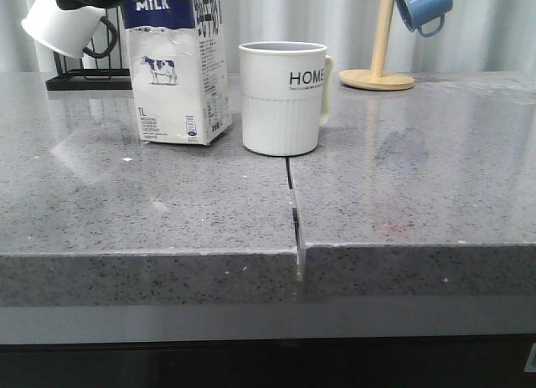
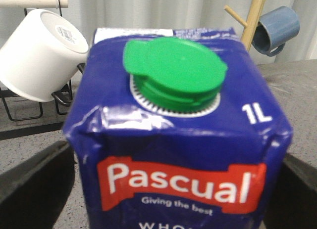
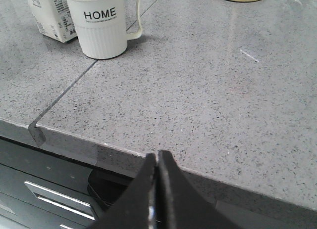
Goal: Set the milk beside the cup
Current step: 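Lower the milk carton beside the HOME mug and release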
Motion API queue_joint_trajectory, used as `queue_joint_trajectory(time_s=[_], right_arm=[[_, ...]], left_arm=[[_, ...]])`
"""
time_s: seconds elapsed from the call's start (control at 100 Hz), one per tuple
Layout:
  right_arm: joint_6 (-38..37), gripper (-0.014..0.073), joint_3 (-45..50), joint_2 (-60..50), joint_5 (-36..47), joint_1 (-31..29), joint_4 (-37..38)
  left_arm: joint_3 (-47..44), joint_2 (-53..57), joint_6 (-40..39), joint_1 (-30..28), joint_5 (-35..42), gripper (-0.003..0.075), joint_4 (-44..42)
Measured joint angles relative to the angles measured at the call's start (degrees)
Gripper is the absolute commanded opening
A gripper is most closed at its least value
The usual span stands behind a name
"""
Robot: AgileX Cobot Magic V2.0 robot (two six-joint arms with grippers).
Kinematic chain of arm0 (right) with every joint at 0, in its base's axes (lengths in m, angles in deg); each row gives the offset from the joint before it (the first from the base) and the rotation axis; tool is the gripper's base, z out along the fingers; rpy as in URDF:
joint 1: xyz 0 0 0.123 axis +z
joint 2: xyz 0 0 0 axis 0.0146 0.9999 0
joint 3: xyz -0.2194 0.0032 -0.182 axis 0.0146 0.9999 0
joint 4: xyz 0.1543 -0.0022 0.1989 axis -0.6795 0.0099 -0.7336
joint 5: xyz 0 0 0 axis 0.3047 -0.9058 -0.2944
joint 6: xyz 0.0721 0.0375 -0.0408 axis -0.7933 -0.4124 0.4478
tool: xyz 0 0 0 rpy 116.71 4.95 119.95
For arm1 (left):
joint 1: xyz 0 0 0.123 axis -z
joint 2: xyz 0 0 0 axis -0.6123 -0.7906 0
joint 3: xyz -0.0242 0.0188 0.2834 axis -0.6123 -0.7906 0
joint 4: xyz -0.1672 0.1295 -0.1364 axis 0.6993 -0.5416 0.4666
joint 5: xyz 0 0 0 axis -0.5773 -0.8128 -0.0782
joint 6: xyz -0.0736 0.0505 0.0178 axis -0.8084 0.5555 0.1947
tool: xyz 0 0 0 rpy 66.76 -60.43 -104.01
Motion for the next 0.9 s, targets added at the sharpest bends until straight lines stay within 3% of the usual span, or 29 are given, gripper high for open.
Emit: queue_joint_trajectory(time_s=[0.36,0.47,0.59,0.83,0.9], right_arm=[[0.00,-0.0061,0.00,0.00,0.00,0.00,0.00],[0.00,-0.0061,0.00,0.00,0.00,0.00,0.00],[0.00,-0.0061,0.00,0.00,0.00,0.00,0.00],[0.00,-0.0061,0.00,0.00,0.00,0.00,0.00],[0.00,-0.0061,0.00,0.00,0.00,0.00,0.00]], left_arm=[[-2.11,7.34,0.89,0.37,-5.89,0.0650,0.14],[-4.30,10.80,1.77,0.37,-8.17,0.0608,0.14],[-6.37,15.15,4.42,0.37,-11.80,0.0463,0.14],[-9.81,24.52,5.58,0.14,-19.43,-0.0023,-1.18],[-10.77,27.11,5.68,-0.90,-21.19,-0.0020,-1.68]])
